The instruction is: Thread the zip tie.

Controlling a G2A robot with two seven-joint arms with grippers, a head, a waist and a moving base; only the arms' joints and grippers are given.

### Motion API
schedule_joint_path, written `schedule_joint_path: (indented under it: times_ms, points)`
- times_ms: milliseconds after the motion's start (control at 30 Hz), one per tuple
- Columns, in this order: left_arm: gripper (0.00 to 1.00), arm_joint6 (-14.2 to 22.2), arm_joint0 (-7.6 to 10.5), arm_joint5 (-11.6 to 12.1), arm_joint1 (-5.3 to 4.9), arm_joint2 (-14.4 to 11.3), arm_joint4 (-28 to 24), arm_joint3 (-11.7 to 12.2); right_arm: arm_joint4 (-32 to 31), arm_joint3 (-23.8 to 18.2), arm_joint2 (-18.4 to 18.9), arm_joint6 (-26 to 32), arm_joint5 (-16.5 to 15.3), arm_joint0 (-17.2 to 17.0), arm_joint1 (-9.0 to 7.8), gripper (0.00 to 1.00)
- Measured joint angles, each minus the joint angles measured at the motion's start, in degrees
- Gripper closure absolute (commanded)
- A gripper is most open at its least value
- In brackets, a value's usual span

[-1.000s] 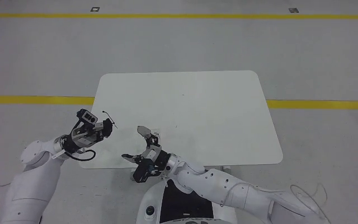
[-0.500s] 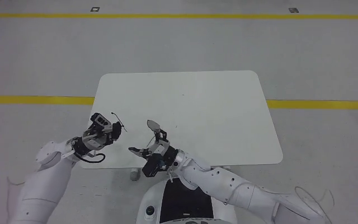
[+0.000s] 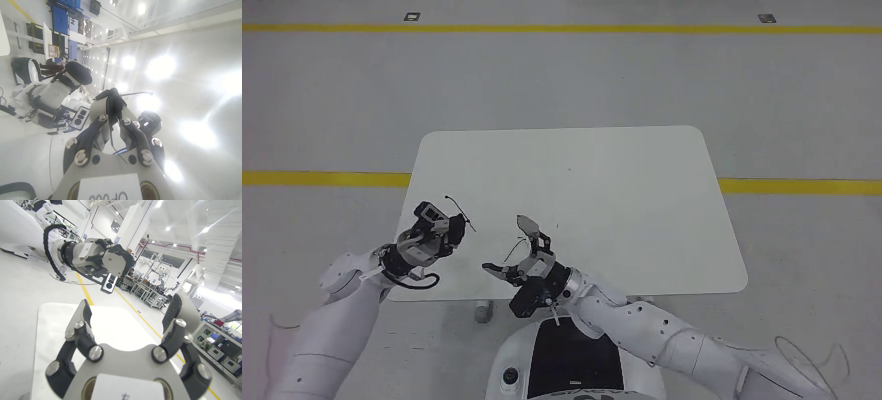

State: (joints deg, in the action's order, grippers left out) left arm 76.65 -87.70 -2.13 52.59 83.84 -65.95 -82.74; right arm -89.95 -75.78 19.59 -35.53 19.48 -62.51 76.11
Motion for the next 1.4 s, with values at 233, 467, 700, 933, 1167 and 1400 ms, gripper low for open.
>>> schedule_joint_path:
  times_ms: [233, 467, 700, 933, 1167, 1400]
  points:
    - [1.00, 0.00, 0.00, 0.00, 0.00, 0.00, 0.00, 0.00, 0.00, 0.00, 0.00, 0.00, 0.00, 0.00, 0.00, 0.00]
    - [1.00, 0.00, 0.00, 0.00, 0.00, 0.00, 0.00, 0.00, 0.00, 0.00, 0.00, 0.00, 0.00, 0.00, 0.00, 0.00]
    - [1.00, 0.00, 0.00, 0.00, 0.00, 0.00, 0.00, 0.00, 0.00, 0.00, 0.00, 0.00, 0.00, 0.00, 0.00, 0.00]
    - [1.00, 0.00, 0.00, 0.00, 0.00, 0.00, 0.00, 0.00, 0.00, 0.00, 0.00, 0.00, 0.00, 0.00, 0.00, 0.00]
    - [1.00, -0.15, -0.54, 0.63, 0.70, -0.76, -4.99, 1.02, 0.00, 0.00, 0.00, 0.00, 0.00, 0.00, 0.00, 0.00]
    - [1.00, 0.75, 0.36, 0.46, 1.90, -3.49, -10.66, 4.76, 0.00, 0.00, 0.00, 0.00, 0.00, 0.00, 0.00, 0.00]
